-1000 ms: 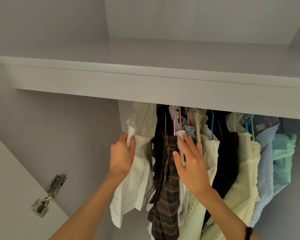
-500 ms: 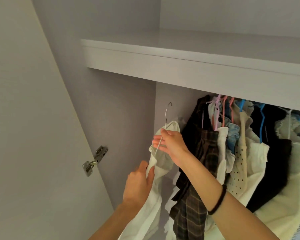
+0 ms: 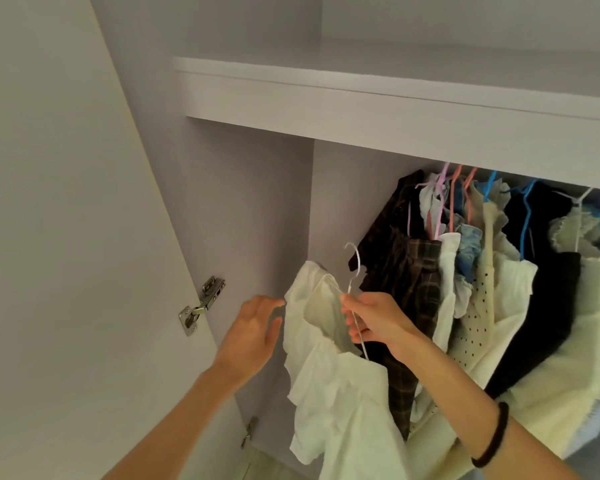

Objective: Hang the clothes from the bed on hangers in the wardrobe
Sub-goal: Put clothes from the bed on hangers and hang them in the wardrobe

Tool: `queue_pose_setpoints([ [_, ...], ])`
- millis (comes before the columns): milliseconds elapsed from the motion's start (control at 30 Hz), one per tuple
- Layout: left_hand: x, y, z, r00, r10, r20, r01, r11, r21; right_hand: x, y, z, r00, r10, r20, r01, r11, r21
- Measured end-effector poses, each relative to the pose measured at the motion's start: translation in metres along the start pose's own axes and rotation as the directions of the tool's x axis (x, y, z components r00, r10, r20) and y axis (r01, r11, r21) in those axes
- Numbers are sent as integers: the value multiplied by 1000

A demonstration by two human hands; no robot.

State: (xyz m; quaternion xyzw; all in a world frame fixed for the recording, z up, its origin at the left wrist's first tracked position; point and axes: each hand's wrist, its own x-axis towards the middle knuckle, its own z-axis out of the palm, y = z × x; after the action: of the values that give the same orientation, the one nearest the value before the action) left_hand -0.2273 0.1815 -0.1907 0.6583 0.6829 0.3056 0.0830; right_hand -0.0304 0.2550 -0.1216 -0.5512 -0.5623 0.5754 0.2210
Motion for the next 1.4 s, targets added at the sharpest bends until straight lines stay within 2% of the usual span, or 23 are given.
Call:
queue_pose_setpoints([
  [100,16,2,7,997,70,42,-73,994,77,-12,18,-2,997,-41,-65,28,982,-187],
  [200,23,3,18,980,87,178,-110,986,122,-27,35,-4,984,-103,-143,42,924,-379],
  [300,15,10,31,948,140,286,-164,984,64,-43,48,-12,962,-190,-197,99,912,-398],
  [400,-4,16,37,932,169,320,-162,986,-50,-52,60,-25,924,-304,-233,191,893,-408],
  [500,-25,21,35,960,139,243,-128,990,-61,-56,64,-34,906,-370,-206,252,862,-441],
  [633,-57,32,35,983,161,-87,-153,984,96,-58,62,-32,896,-414,-158,319,851,-418],
  [700,-75,36,34,986,71,-150,-55,993,104,-56,64,-27,896,-435,-93,360,833,-421],
  [800,-113,39,32,973,-76,-220,107,985,134,-54,73,-22,887,-454,82,439,777,-451],
  [900,-162,41,26,925,-201,-322,261,953,153,-50,82,-15,822,-509,255,560,645,-520],
  [1000,-219,41,11,830,-365,-423,452,884,124,-53,89,5,763,-512,394,641,524,-561],
  [1067,-256,45,-2,726,-477,-496,581,811,71,-60,96,28,731,-469,495,680,446,-582],
  [1200,-326,56,-25,540,-607,-583,752,659,11,-87,101,93,652,-387,652,758,337,-558],
  [1300,-391,69,-38,383,-673,-633,842,536,-60,-122,104,145,508,-418,753,861,274,-428],
  [1400,-459,91,-44,152,-715,-682,915,363,-176,-168,115,195,322,-465,825,946,201,-256],
])
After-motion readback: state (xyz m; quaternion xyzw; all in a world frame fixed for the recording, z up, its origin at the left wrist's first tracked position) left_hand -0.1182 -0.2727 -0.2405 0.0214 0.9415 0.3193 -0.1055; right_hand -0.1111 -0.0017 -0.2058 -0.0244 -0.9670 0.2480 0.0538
